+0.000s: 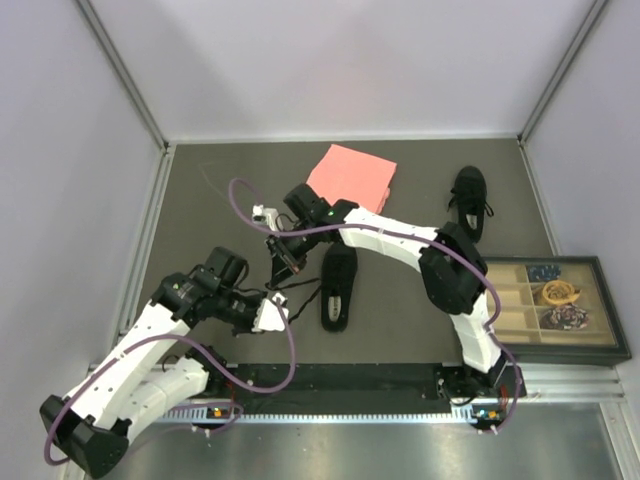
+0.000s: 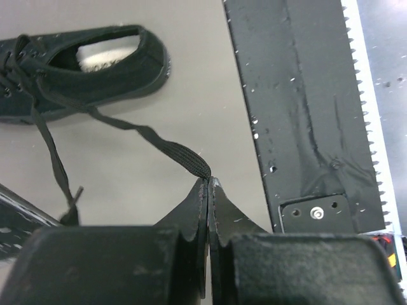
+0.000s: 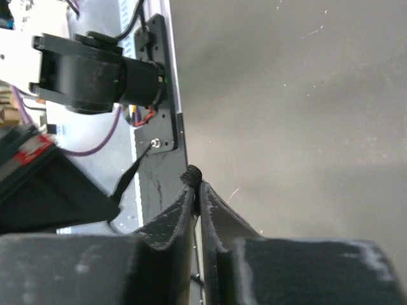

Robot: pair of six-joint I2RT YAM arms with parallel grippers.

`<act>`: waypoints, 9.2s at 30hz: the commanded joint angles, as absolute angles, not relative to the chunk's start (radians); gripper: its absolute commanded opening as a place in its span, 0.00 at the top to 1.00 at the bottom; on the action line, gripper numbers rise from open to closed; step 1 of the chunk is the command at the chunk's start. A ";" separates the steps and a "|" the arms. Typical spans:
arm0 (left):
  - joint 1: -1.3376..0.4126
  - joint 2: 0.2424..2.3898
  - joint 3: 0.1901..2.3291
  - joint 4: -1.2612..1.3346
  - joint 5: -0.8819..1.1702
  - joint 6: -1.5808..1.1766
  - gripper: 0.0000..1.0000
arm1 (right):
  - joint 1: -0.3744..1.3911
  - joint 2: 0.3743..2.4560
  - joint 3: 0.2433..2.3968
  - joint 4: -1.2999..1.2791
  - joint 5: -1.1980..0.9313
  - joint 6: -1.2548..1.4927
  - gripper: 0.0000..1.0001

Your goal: Tie the shoes

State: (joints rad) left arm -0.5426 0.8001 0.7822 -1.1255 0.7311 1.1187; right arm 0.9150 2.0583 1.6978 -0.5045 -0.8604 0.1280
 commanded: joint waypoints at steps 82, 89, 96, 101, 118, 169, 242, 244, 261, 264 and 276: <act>-0.446 1.483 0.862 -0.887 0.502 1.499 0.55 | 0.537 1.617 1.321 -0.781 -0.644 -0.124 0.62; -0.448 1.539 0.835 -0.798 0.489 1.368 0.59 | 0.537 1.647 1.308 -0.743 -0.661 -0.101 0.67; -0.460 1.537 0.788 -0.738 0.459 1.355 0.89 | 0.535 1.721 1.339 -0.695 -0.683 -0.072 0.71; -0.477 1.490 0.782 -0.719 0.505 1.293 1.00 | 0.551 1.755 1.345 -0.678 -0.686 -0.071 0.72; -0.497 1.361 0.778 -0.643 0.638 1.141 1.00 | 0.637 1.842 1.388 -0.693 -0.738 -0.094 0.67; -0.681 1.474 0.925 -0.232 0.574 0.549 1.00 | 0.607 1.724 1.298 -0.630 -0.715 -0.037 1.00; -0.696 1.489 0.841 -0.075 0.571 0.402 1.00 | 0.497 1.905 1.305 -0.575 -1.049 0.156 0.73; -0.698 1.489 0.839 -0.074 0.571 0.402 1.00 | 0.497 1.908 1.307 -0.572 -1.051 0.160 0.72; -0.698 1.474 0.833 -0.048 0.566 0.377 1.00 | 0.522 1.967 1.319 -0.592 -1.031 0.152 0.80; -0.698 1.471 0.834 -0.051 0.565 0.376 1.00 | 0.523 1.967 1.327 -0.603 -1.028 0.141 0.90; -0.506 1.310 0.894 -0.402 0.620 0.500 0.52 | 0.497 1.862 1.339 -0.658 -0.885 0.081 1.00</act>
State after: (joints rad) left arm -0.6178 1.4017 0.8448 -0.2420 0.5556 0.4286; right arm 0.5045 1.9499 1.2976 -0.6445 -0.9455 0.1284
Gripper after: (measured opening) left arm 0.412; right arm 0.006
